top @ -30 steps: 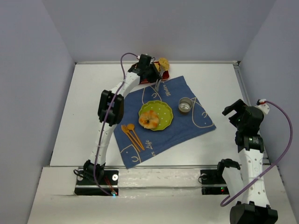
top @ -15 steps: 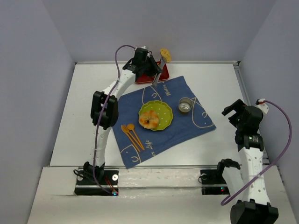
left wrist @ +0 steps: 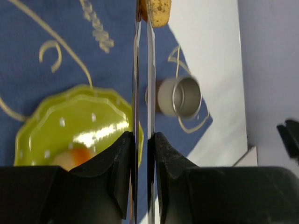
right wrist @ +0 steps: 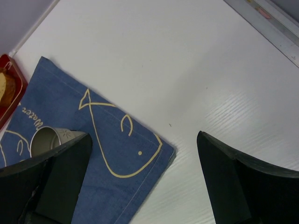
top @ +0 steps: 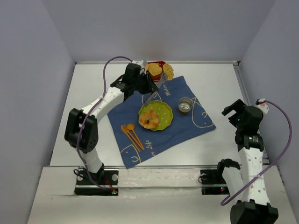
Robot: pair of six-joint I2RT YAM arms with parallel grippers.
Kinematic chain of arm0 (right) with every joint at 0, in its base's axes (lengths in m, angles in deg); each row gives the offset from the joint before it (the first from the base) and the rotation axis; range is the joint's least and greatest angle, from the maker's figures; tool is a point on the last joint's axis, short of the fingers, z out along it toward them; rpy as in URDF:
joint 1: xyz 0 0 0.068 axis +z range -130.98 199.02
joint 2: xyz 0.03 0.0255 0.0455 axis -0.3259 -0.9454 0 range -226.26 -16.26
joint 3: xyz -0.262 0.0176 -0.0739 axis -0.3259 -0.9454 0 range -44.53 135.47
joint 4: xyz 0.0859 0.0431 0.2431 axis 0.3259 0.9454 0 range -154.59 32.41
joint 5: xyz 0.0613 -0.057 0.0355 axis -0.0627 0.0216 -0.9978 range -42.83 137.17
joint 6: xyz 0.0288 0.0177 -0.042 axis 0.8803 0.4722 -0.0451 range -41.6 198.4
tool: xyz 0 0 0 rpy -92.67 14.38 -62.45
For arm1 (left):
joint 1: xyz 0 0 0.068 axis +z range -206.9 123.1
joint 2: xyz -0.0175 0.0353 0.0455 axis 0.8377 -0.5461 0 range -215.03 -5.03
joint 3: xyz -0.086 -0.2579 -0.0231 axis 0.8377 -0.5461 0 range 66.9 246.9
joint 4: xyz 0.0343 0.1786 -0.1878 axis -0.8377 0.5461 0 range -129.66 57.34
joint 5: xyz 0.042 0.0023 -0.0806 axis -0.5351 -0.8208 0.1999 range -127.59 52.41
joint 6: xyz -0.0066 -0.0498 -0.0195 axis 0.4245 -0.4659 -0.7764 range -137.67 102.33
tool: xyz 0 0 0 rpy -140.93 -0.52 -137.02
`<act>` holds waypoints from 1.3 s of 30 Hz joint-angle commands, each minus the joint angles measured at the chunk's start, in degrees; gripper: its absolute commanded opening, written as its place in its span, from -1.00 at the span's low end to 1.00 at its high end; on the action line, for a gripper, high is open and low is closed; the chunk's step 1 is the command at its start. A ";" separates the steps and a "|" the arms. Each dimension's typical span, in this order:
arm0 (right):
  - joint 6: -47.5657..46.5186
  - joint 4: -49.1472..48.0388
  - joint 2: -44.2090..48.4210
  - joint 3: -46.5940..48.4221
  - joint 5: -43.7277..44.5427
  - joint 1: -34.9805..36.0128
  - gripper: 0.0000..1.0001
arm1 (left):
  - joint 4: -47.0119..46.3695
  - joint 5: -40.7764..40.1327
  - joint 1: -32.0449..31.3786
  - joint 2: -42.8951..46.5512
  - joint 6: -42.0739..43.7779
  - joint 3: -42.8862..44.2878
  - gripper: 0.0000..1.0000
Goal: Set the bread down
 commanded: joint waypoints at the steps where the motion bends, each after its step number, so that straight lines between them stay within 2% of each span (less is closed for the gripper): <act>1: -0.03 -2.08 0.10 0.18 -0.15 -0.05 0.99 | -4.16 -3.87 -2.44 18.58 0.54 -15.59 -0.89; 6: -0.20 -2.08 -0.52 0.35 -0.76 -0.05 0.99 | -2.07 -11.08 -3.32 34.83 0.26 -28.74 -0.84; 10: -0.03 -2.17 -0.34 0.35 0.29 -0.05 0.99 | 1.71 -10.74 -4.46 40.74 0.44 -32.44 -0.83; 13: -0.03 -2.08 0.01 0.18 0.03 -0.05 0.99 | 3.03 -10.04 -5.34 43.39 0.01 -34.72 -0.74; 21: -0.11 -2.17 0.71 0.00 -0.06 -0.05 0.99 | 6.90 -7.23 -7.28 40.85 2.20 -34.55 -0.75; 23: -0.11 -2.17 0.71 -0.09 0.03 -0.05 0.99 | 7.60 -8.79 -8.24 40.15 2.29 -34.29 -0.74; 26: -0.03 -2.17 0.62 -0.09 0.03 -0.05 0.99 | 8.39 -9.60 -10.00 39.09 2.20 -33.76 -0.61; 33: -0.03 -2.08 0.80 -0.26 0.03 -0.05 0.99 | 12.53 -9.60 -12.73 33.91 2.29 -30.42 -0.60; 39: 0.06 -2.17 0.80 -0.26 0.03 -0.05 0.99 | 16.47 -9.24 -14.04 32.06 3.16 -29.46 -0.36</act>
